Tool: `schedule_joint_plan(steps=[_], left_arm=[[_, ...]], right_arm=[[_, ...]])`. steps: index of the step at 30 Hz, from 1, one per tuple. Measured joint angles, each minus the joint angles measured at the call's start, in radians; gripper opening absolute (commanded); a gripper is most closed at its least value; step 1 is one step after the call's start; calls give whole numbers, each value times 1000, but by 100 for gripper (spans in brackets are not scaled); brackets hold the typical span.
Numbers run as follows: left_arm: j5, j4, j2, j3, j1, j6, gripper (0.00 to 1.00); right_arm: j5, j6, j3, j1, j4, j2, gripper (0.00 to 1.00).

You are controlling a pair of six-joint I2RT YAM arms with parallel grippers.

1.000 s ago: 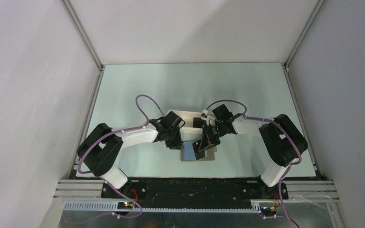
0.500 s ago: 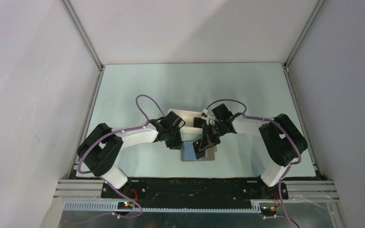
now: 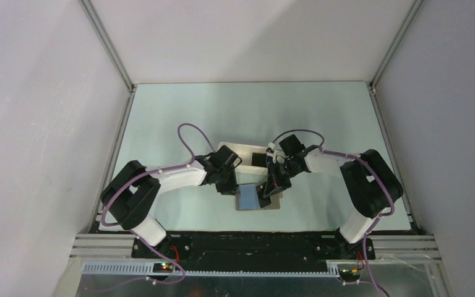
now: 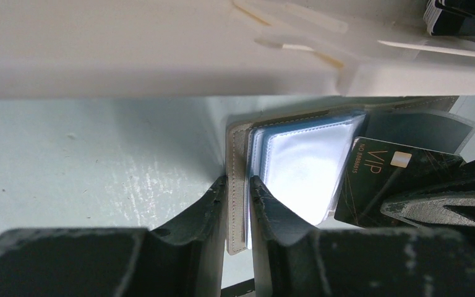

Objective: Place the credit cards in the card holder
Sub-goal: Insert the credit card into the card holder.

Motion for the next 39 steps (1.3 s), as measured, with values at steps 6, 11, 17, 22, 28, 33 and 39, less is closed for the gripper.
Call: schedule_joint_plan(steps=[6, 11, 17, 22, 28, 33, 39], left_arm=[[-6, -14, 6, 11, -7, 6, 25], [-11, -17, 6, 13, -10, 8, 25], [-16, -29, 13, 24, -13, 10, 25], [-19, -32, 14, 26, -16, 15, 25], [-21, -39, 18, 32, -16, 19, 25], [-21, -40, 18, 32, -16, 24, 25], [-21, -41, 18, 32, -16, 25, 25]], right_arm=[[0, 2, 14, 6, -19, 9, 0], [0, 4, 57, 26, -55, 37, 0], [-11, 2, 101, 46, -74, 69, 0], [-20, -5, 130, 58, -86, 93, 0], [-11, 1, 130, 72, -74, 92, 0], [48, -1, 118, 88, -53, 78, 0], [91, -7, 71, 92, -6, 44, 0]])
